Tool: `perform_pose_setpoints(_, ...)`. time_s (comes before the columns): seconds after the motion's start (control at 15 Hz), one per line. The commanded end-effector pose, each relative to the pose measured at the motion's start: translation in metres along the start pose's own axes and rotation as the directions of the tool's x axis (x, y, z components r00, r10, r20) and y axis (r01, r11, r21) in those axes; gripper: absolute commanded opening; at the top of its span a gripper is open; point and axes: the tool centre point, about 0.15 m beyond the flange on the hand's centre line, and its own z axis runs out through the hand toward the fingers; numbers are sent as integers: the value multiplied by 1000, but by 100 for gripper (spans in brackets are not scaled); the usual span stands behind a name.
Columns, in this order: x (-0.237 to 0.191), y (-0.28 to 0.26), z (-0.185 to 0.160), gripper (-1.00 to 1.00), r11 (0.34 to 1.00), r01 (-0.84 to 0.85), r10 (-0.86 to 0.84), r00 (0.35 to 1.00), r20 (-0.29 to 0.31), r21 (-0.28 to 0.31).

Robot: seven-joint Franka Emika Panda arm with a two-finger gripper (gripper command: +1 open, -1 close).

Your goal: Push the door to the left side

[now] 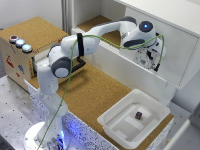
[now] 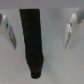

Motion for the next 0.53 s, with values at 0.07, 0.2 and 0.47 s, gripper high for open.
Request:
perform_pose_setpoints(0.07, -14, -24, -9, 100, 996, 30, -43, 988, -151, -88)
perform_pose_setpoints(0.2, -18, -27, -6, 100, 994, 21, -38, 986, -165, -103)
perform_pose_setpoints(0.47, -18, -31, -1, -100, 995, 11, -27, 987, -159, -102)
